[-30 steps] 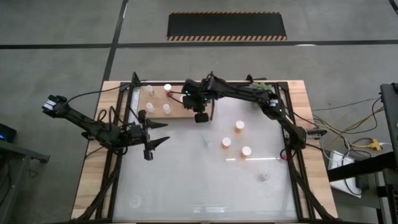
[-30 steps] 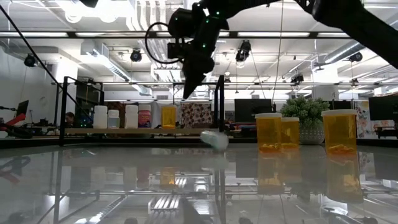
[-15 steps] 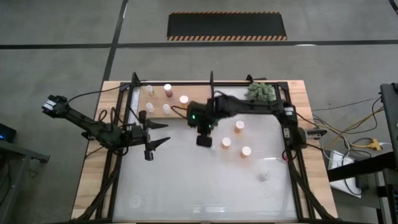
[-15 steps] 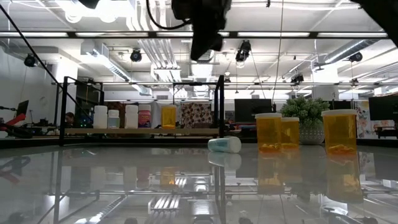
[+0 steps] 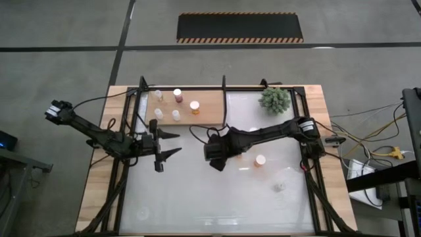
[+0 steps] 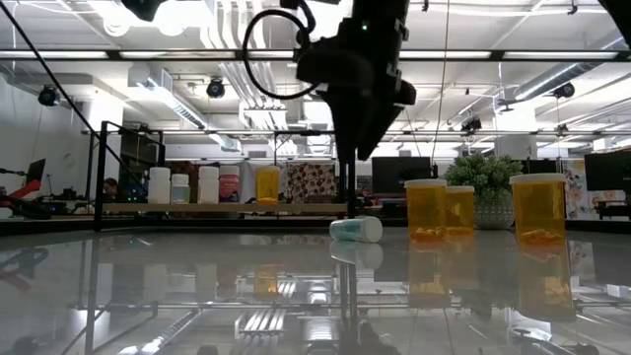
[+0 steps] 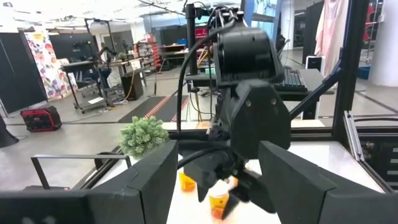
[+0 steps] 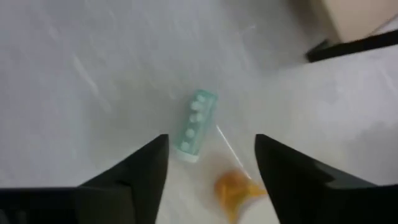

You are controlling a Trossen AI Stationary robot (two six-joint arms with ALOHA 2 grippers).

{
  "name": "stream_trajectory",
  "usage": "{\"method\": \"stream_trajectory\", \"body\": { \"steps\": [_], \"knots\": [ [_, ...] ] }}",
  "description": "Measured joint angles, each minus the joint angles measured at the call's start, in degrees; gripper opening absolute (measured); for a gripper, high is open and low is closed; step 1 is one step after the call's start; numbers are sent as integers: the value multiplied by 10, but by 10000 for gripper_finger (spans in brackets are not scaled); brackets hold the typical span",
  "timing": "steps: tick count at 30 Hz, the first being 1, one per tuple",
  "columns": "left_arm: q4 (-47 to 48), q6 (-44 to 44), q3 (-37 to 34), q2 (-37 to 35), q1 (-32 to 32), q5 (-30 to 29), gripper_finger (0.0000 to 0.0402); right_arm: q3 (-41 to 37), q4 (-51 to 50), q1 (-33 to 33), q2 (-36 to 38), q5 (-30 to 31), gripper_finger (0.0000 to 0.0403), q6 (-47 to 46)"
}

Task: Pick and place medicine bottles onto shelf by color
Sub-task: Put the blue pill bottle on the shelf

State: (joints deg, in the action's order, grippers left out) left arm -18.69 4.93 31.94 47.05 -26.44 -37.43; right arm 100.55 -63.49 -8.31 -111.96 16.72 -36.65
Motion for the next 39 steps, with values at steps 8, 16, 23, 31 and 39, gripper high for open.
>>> {"method": "stream_trajectory", "body": {
  "steps": [8,16,23,31,39],
  "knots": [
    [-2,2,1,-2,0,0,208,-75,97,5,0,-7,255,-10],
    [-2,4,2,-2,1,0,208,-126,162,4,0,-17,243,-9],
    [-2,4,2,-2,1,0,208,-151,190,4,0,-17,242,0],
    [-2,5,2,-2,1,-1,208,-176,238,5,0,-52,226,35],
    [-2,5,2,-2,1,-1,208,-177,261,4,0,-76,158,67]
  ]
}}
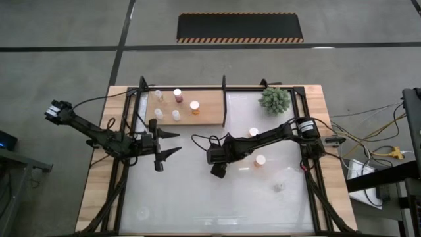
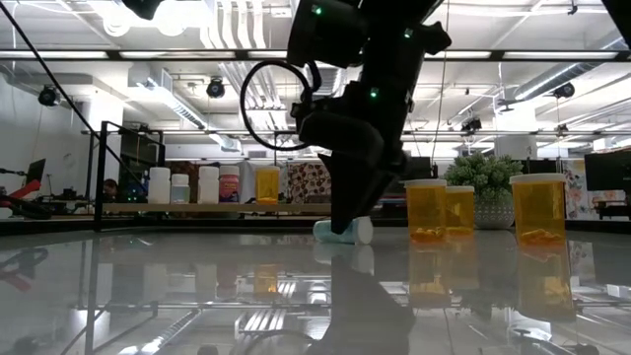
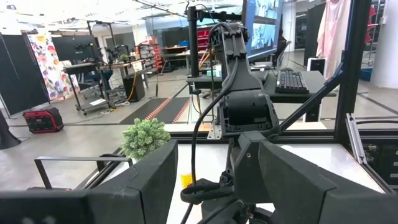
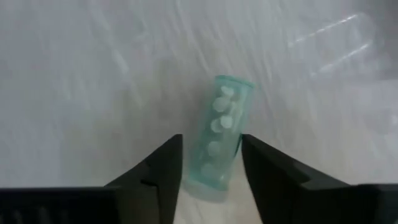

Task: Pick and place medicine bottles onto shelf by color
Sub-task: Put the blue pill bottle on the shelf

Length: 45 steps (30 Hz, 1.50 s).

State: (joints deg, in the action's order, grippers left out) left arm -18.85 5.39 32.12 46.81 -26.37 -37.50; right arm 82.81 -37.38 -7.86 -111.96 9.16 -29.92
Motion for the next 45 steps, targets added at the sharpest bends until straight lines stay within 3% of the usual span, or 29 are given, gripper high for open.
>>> {"method": "stream_trajectory", "body": {
  "steps": [10,20,26,33,40,45],
  "knots": [
    [0,0,0,0,0,0,208,0,24,0,0,-6,50,36],
    [24,-5,-1,0,0,0,208,46,-13,0,11,-23,53,107],
    [50,-66,-2,35,0,15,208,57,-28,-3,60,-22,54,183],
    [32,-124,-5,177,0,44,208,56,-17,-4,87,-54,54,201],
    [-117,-30,6,360,0,18,208,55,8,-4,77,-108,45,178],
    [-132,-3,20,433,-1,-32,208,55,-10,-4,77,-109,15,180]
  ]
}}
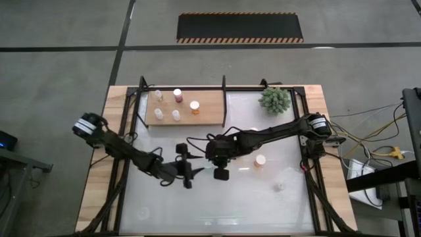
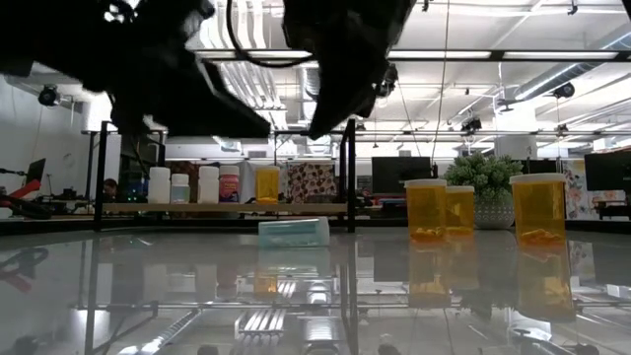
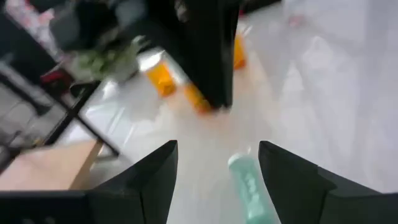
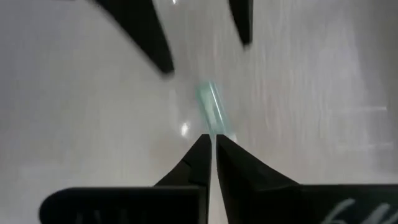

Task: Pick and place medicine bottles onto shelf by color
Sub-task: Put the blue pill bottle on the shelf

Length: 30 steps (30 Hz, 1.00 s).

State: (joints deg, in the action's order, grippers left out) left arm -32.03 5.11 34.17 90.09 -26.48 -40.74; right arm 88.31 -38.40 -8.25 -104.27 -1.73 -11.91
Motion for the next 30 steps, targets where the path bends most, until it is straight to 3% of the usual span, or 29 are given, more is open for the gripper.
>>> {"method": "stream_trajectory", "body": {
  "steps": [4,9,25,30],
  "knots": [
    [0,-71,-8,25,2,3,208,-6,-48,-8,0,7,9,23],
    [-5,-150,2,56,12,68,208,-9,-57,-13,0,16,9,28],
    [-35,-216,49,183,67,142,207,-11,-83,-24,2,18,9,50],
    [-40,-246,49,193,66,148,170,-11,-87,-27,2,18,9,58]
  ]
}}
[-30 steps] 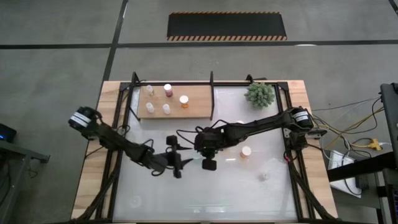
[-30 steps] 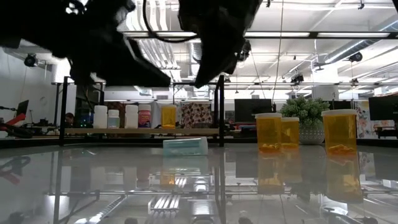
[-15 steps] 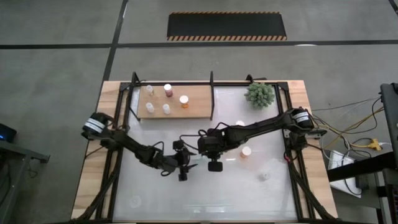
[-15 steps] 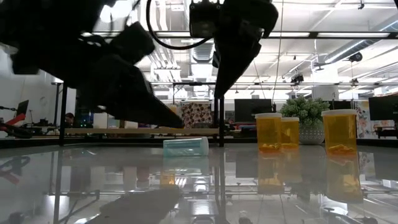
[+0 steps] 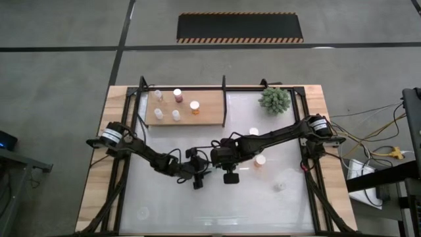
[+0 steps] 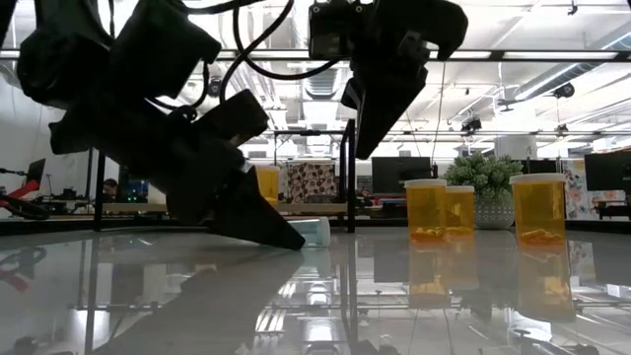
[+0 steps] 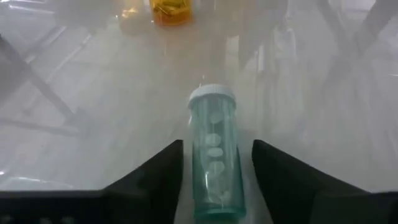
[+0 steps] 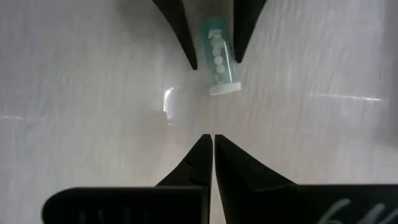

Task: Pick and place medicine bottles onto shelf by color
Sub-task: Put the blue pill bottle on the shelf

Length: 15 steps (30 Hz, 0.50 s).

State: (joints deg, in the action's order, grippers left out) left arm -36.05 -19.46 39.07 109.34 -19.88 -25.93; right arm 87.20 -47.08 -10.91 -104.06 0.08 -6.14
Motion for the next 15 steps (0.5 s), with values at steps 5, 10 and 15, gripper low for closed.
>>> {"method": "stream_trajectory", "body": {
  "steps": [5,10,15],
  "knots": [
    [7,8,-5,-11,-4,3,87,0,6,-1,3,1,9,16],
    [17,36,-19,-38,-6,-8,63,-25,66,-7,32,25,9,46],
    [7,98,-23,-103,-15,-61,63,-110,220,-10,123,45,9,96]
  ]
}}
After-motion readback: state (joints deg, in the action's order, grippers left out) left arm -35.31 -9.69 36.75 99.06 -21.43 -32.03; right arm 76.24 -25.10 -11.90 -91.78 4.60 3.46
